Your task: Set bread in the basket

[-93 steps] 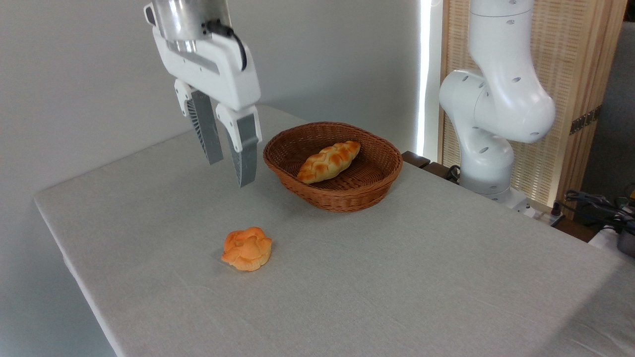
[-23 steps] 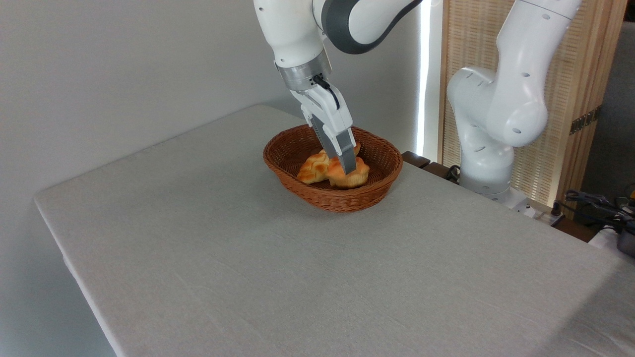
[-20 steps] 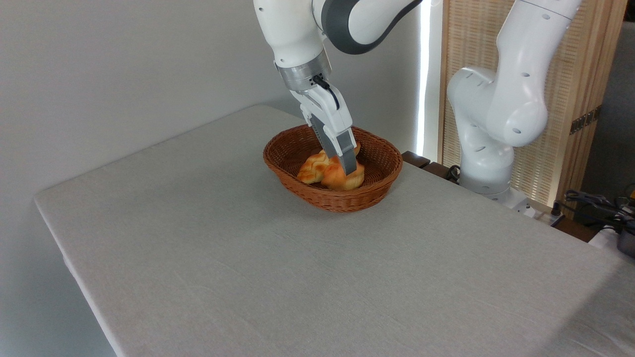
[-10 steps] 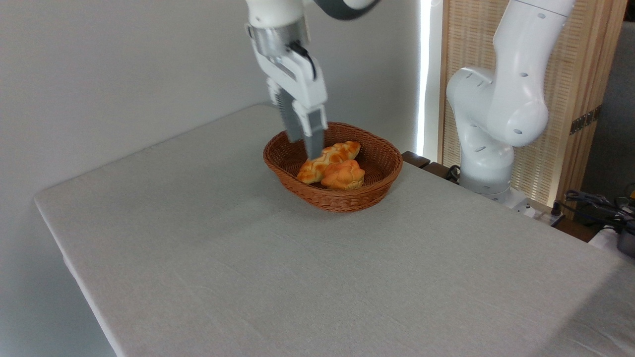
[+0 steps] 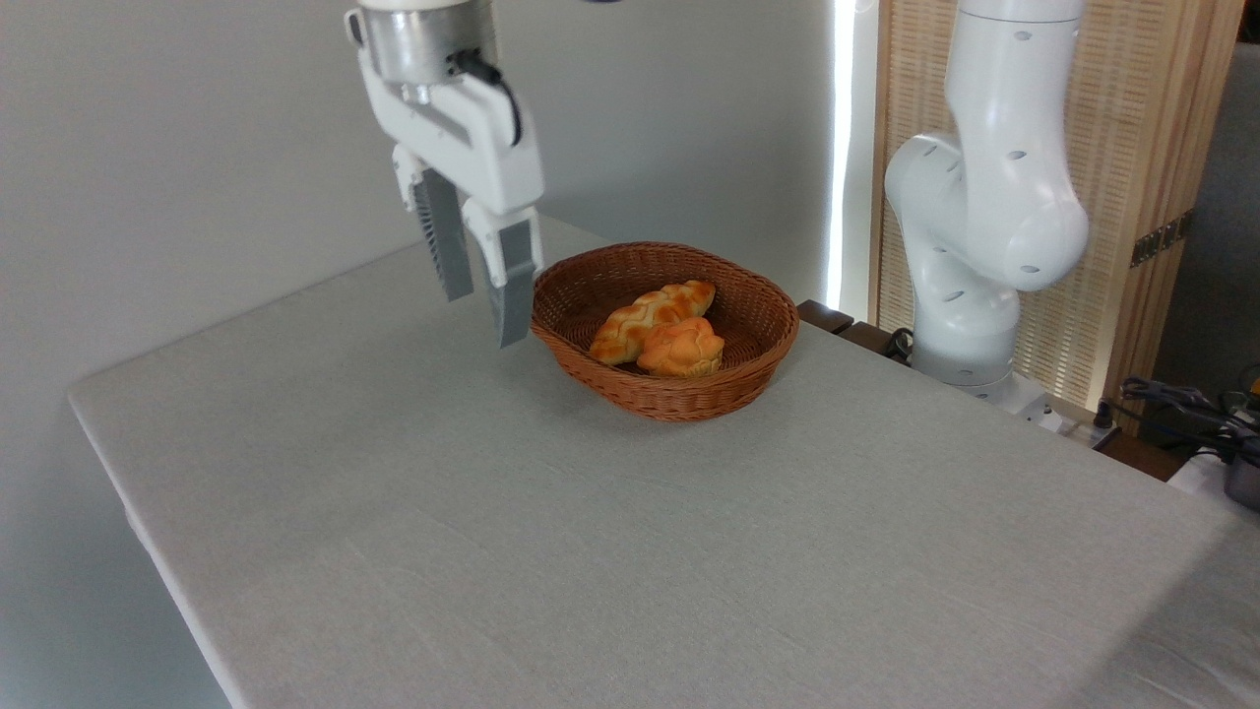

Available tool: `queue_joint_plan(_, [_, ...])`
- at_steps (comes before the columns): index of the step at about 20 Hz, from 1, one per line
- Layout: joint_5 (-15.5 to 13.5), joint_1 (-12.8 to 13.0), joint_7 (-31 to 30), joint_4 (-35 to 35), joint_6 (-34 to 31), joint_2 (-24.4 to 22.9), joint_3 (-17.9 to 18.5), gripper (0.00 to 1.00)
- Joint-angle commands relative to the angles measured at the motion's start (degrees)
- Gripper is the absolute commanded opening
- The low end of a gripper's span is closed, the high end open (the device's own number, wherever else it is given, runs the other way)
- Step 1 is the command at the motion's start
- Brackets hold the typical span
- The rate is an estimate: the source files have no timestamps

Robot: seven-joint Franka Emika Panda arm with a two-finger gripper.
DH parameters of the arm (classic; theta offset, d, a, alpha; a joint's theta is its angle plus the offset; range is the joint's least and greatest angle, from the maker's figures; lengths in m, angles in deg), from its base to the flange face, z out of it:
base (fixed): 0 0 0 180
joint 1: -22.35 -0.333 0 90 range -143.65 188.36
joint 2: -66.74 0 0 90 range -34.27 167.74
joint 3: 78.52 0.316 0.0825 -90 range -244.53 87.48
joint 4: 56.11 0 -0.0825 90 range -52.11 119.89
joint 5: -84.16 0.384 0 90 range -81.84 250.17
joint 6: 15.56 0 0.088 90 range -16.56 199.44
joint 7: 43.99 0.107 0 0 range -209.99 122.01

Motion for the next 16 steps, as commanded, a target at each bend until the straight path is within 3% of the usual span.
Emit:
queue_joint_plan(1, [-0.4, 0.3, -0.1, -3.9, -1.5, 3.3, 0.3, 1.00])
queue_joint_plan(6, [-0.1, 0.1, -0.5, -6.9, -1.5, 5.1, -0.3, 1.00])
queue_joint_plan(7, [-0.1, -1.4, -0.1, -6.8, -1.5, 5.1, -1.2, 1.00])
queue_joint_plan(8, [-0.3, -3.6, 0.0, -6.8, -1.6, 5.1, -2.8, 1.00])
queue_joint_plan(9, [-0.4, -10.7, 0.0, -6.9, -1.6, 5.1, -9.7, 1.00])
queue_joint_plan(11, [0.1, -16.5, -0.1, -7.0, -1.5, 5.1, -16.9, 1.00])
queue_joint_plan(16, [0.3, -16.2, -0.4, -7.2, -2.0, 5.0, -14.7, 1.00])
